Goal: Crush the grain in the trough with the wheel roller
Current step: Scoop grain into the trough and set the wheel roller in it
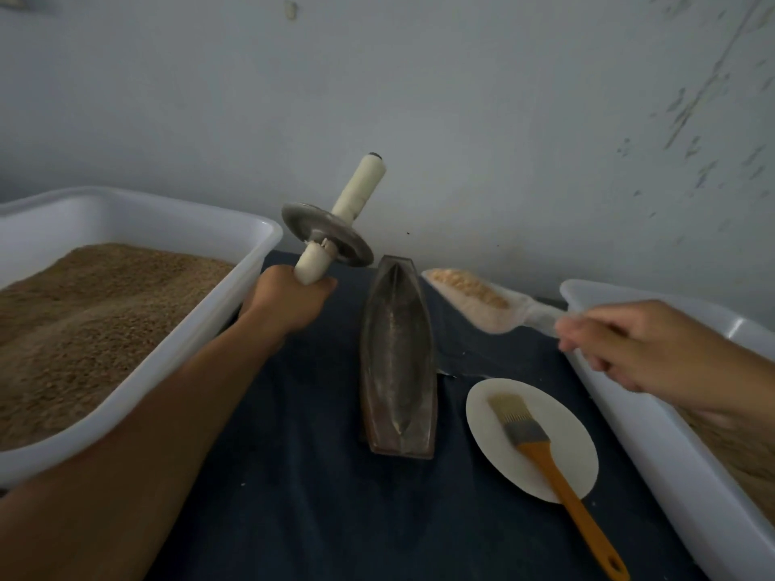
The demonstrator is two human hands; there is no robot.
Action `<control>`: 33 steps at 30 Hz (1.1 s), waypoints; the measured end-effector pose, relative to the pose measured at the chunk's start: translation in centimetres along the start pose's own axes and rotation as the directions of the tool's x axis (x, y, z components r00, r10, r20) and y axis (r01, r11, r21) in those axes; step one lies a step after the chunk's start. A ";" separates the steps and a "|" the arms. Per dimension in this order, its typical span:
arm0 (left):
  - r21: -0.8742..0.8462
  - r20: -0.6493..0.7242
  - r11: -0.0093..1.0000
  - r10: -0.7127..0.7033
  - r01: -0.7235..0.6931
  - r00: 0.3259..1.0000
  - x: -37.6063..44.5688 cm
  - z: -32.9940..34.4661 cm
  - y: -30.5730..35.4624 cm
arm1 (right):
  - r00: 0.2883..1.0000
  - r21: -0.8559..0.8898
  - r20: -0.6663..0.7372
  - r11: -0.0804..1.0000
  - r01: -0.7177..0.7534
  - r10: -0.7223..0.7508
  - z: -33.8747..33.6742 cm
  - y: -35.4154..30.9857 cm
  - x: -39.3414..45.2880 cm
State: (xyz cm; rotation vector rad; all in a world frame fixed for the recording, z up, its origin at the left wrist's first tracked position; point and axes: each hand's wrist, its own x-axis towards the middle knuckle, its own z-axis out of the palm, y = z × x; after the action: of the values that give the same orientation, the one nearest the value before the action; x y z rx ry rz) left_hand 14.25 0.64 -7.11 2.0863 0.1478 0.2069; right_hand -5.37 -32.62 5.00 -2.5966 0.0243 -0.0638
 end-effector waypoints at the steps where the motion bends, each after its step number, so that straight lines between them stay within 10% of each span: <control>1: -0.009 -0.002 1.000 -0.003 0.003 1.000 0.1 0.0 -0.1 | 0.999 -0.027 0.035 1.000 0.010 -0.009 0.5 -0.6 0.3; 18: 0.068 0.008 0.998 0.003 -0.004 1.000 0.6 0.6 -0.9 | 0.991 -0.557 0.017 0.822 0.119 -0.131 1.8 -6.6 4.7; 33: 0.116 0.011 0.993 0.016 -0.017 1.000 0.6 0.6 -0.8 | 0.944 -0.914 0.078 0.355 0.196 -0.321 4.5 -11.9 1.0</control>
State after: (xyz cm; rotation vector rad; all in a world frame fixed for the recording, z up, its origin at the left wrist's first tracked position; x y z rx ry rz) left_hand 14.97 0.66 -8.03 2.2046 0.1389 0.2016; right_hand -4.12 -20.16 7.36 -3.7151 -0.4599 -0.4442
